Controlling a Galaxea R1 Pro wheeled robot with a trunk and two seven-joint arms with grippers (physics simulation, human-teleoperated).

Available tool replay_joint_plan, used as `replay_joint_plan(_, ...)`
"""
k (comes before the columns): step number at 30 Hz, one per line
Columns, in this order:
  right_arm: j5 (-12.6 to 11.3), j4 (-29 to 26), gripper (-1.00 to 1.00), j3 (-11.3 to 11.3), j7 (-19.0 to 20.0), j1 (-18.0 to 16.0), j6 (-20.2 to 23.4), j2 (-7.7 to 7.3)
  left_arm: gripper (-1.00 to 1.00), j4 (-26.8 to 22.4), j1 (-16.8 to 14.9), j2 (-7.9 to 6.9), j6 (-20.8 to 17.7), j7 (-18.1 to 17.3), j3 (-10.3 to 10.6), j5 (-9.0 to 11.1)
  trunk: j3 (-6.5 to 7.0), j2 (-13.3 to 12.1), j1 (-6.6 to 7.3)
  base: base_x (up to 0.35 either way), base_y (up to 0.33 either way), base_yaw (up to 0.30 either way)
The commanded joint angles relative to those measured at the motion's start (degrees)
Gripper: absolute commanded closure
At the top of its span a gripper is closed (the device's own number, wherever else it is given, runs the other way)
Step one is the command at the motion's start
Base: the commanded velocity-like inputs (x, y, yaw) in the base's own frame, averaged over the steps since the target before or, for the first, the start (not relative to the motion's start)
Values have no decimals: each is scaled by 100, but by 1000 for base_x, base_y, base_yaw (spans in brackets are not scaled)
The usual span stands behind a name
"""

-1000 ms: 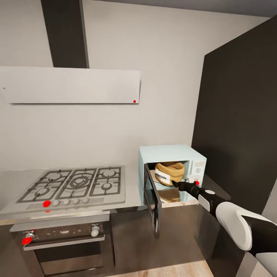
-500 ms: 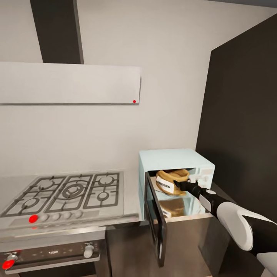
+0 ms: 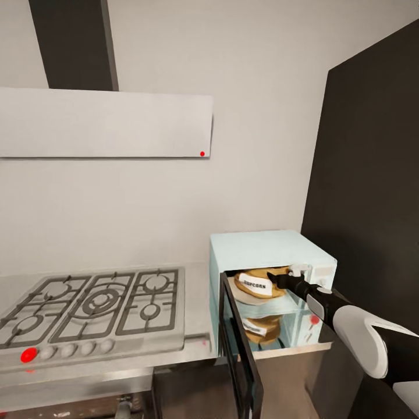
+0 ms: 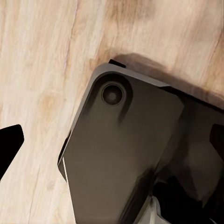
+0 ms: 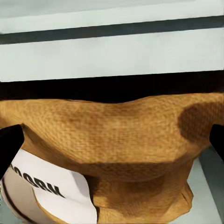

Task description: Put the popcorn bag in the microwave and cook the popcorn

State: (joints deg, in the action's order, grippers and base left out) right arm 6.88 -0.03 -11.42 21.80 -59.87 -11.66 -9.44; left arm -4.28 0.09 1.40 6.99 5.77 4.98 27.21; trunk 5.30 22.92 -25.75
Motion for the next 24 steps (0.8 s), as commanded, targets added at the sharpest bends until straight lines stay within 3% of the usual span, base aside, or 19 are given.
replay_joint_plan(1, 144, 21, -100, 78, 48, 1, -38, 200, -100, -2, 0, 1, 15, 28, 50, 41, -3, 0, -3, 0, 0, 0)
replay_joint_plan(24, 331, 20, -100, 96, 70, 1, 130, 135, -100, 7, 0, 14, 10, 57, 3, 48, -3, 0, -3, -328, 0, 0)
